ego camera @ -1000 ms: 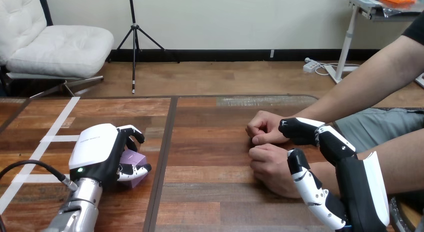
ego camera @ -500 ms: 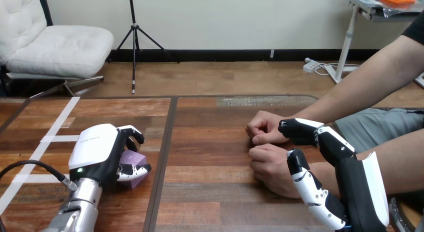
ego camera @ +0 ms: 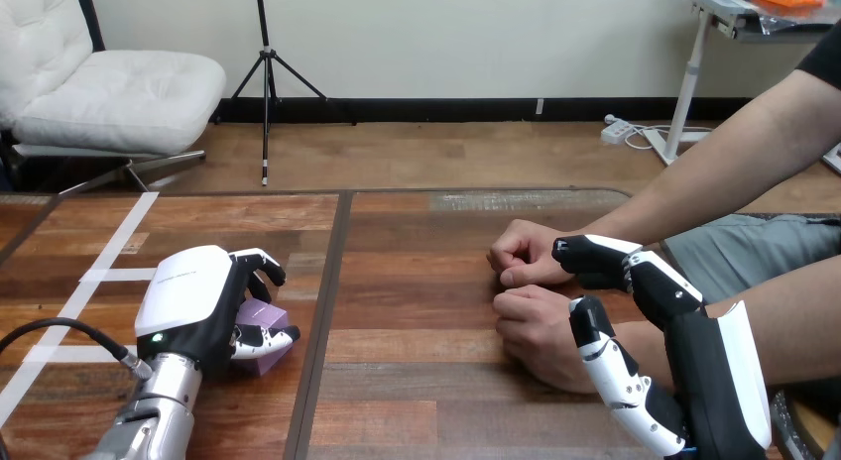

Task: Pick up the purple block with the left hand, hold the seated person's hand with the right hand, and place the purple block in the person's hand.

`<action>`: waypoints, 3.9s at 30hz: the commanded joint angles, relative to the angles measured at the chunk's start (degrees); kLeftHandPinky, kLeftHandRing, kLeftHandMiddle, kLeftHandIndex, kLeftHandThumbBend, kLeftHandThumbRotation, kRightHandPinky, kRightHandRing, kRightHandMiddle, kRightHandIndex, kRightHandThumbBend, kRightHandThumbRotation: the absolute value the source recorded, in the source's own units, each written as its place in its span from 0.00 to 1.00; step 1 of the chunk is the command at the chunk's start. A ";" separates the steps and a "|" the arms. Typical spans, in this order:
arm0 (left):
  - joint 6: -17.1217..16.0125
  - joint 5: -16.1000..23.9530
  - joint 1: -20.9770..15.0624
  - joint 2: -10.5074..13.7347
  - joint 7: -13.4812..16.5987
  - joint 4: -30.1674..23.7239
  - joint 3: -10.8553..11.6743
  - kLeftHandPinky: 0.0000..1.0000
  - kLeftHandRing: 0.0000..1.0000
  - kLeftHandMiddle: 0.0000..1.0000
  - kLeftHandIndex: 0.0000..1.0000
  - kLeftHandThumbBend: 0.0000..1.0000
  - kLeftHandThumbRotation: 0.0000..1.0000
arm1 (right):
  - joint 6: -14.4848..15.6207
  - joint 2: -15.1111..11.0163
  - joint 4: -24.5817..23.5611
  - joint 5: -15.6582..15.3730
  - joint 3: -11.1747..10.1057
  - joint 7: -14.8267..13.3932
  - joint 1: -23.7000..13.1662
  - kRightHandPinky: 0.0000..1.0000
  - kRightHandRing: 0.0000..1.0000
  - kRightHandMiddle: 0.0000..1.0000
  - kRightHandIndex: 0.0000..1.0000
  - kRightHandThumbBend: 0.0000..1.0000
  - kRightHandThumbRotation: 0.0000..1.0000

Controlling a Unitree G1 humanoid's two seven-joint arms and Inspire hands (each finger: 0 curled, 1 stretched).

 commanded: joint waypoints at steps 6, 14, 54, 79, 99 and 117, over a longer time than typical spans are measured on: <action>-0.81 -1.64 -2.19 -0.56 0.65 0.67 0.92 0.46 0.47 0.51 0.60 0.56 0.00 | 0.25 -0.87 -2.91 -0.33 -0.09 0.41 -1.87 0.67 0.71 0.71 0.70 0.38 0.64; -1.15 -2.41 -2.01 -0.55 0.21 0.89 0.77 0.47 0.47 0.50 0.60 0.55 0.00 | 0.50 -0.75 -3.08 -0.59 -0.21 0.21 -1.85 0.66 0.70 0.71 0.70 0.37 0.64; -3.81 -2.99 -1.12 -0.79 1.99 1.37 0.99 0.50 0.51 0.55 0.60 0.53 0.00 | 1.15 -0.76 -3.35 -0.66 -0.12 0.21 -1.82 0.66 0.71 0.71 0.70 0.37 0.63; -4.42 -2.59 -0.74 -0.91 3.29 1.50 0.73 0.50 0.51 0.54 0.60 0.53 0.00 | 0.11 -1.34 -2.61 -0.18 -0.19 0.29 -2.32 0.66 0.71 0.72 0.70 0.37 0.64; -11.91 -9.40 0.57 -2.50 0.83 1.36 4.81 0.45 0.48 0.53 0.59 0.56 0.00 | 0.63 -2.07 -2.88 -0.43 -0.21 -0.06 -2.66 0.67 0.71 0.72 0.70 0.37 0.64; -16.15 -11.92 1.37 -3.42 0.04 0.41 6.88 0.40 0.45 0.53 0.58 0.59 0.02 | 0.40 -1.97 -2.30 -0.74 -0.31 -0.42 -3.19 0.66 0.70 0.71 0.70 0.37 0.64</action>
